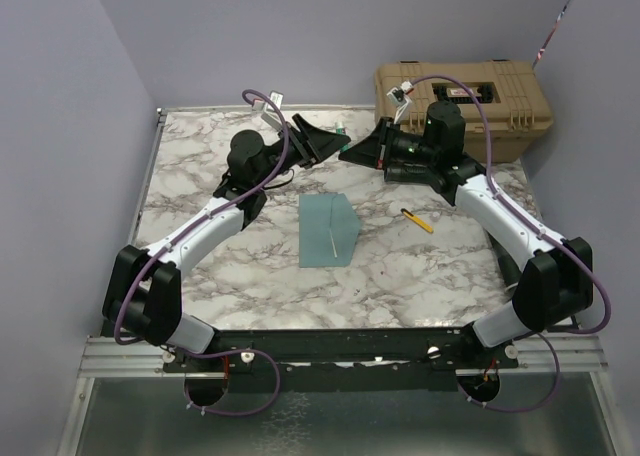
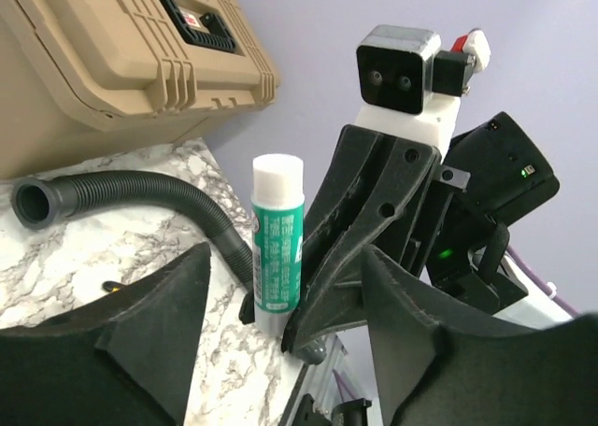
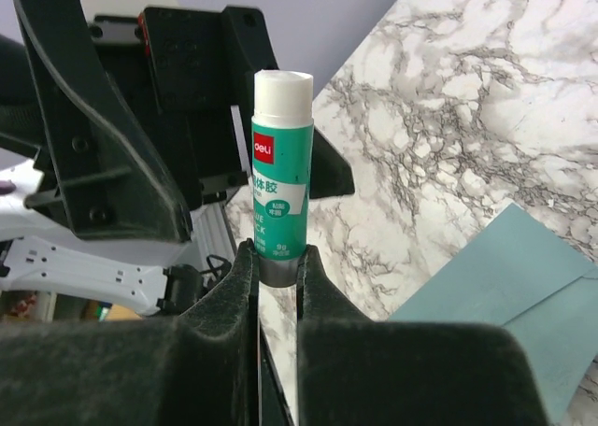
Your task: Place the letter into the envelope and seal it
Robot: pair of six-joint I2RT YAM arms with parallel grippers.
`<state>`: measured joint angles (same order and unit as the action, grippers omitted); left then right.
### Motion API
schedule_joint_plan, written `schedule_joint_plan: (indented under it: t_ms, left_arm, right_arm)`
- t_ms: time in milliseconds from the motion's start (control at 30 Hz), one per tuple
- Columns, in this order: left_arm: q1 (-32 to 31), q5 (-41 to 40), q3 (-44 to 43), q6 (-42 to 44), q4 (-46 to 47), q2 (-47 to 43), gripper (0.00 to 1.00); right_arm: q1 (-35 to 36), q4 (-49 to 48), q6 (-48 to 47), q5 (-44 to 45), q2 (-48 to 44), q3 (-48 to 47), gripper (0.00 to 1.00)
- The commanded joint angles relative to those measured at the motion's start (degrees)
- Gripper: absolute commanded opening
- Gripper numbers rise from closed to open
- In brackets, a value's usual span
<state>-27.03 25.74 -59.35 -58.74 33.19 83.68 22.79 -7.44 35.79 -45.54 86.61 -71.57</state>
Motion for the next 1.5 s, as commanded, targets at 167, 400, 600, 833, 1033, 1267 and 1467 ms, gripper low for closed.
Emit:
schedule_joint_plan:
  t_ms: [167,400,600,833,1033,1267,1467]
  left_arm:
    - [1.2,2.6,-0.7,3.7,0.1,0.2,0.6]
    - [1.0,6.2,-1.5,3.3,0.1,2.5,0.39]
    - [0.5,9.1,-0.7,3.7,0.1,2.6,0.01]
    - [0.6,-1.3,-0.7,-3.0,-2.2,-0.9,0.0]
    - [0.6,-9.4,0.1,-12.7,-2.8,-2.9,0.0]
    - [0.6,-11.4,-2.1,-14.9,-7.1,-3.9,0.0]
    - [0.7,-11.3,-2.0,-14.7,-7.3,-4.8,0.0]
  right_arm:
    - [0.0,4.0,-6.8,-7.7,1.4,-1.8,0.0]
    - [0.1,7.3,-9.1,-9.1,2.6,-3.9,0.0]
    - [0.1,7.3,-8.6,-7.0,3.1,-5.3,0.0]
    - [1.5,3.5,-9.4,4.2,-3.6,-0.4,0.72]
    - [6.9,1.2,-16.7,21.6,-9.4,3.8,0.71]
    - [9.7,7.1,-23.6,28.0,-7.0,-1.7,0.55]
    - [9.7,6.8,-21.9,27.6,-4.7,-5.0,0.43]
